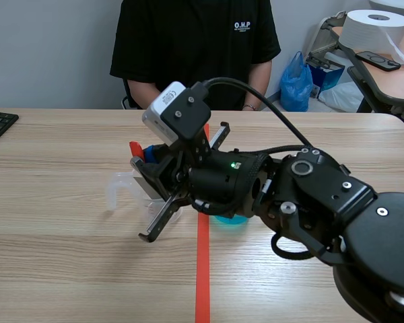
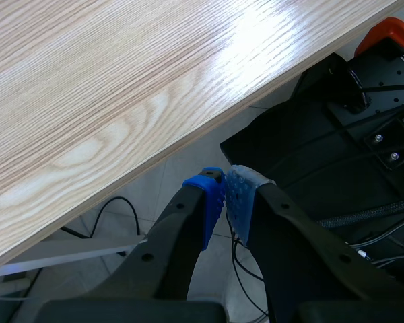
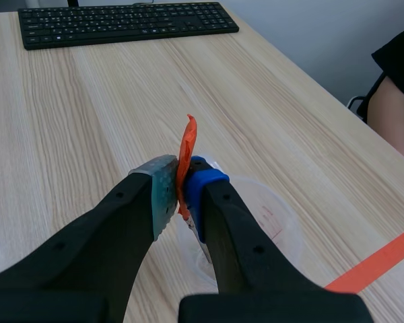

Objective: Do the redox reaction experiment.
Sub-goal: 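Lift the metal plate out of the left beaker, then move the plate over the blue solution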

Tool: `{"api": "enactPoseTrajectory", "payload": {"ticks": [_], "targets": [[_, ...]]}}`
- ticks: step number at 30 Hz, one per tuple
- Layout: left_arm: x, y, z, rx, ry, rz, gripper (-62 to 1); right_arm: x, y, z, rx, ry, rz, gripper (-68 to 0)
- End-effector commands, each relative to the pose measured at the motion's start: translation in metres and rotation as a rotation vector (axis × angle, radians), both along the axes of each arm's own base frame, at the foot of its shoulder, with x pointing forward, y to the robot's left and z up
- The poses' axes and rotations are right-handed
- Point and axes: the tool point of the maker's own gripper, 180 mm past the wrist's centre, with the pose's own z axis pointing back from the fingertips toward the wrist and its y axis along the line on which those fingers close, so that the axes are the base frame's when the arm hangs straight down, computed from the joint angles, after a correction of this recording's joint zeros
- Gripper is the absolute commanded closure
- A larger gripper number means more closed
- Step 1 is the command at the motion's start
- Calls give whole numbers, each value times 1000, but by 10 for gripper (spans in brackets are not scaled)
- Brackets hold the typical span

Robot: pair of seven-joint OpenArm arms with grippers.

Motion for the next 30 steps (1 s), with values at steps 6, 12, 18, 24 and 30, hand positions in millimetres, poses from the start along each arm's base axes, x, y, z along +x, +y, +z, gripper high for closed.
{"api": "enactPoseTrajectory", "payload": {"ticks": [6,12,18,24,30], "targets": [[6,-1,6,-7,-32,4,-55,8,3,33,-9,-92,63,-15],[6,-1,6,-7,-32,4,-55,11,0,52,-44,-126,43,-15],[7,-1,6,-8,-33,4,-55,13,-6,74,-70,-166,31,-15],[7,-1,6,-8,-33,4,-55,13,-15,99,-59,-168,23,-15],[7,-1,6,-8,-33,4,-55,13,-30,127,-41,-181,9,-15]]}}
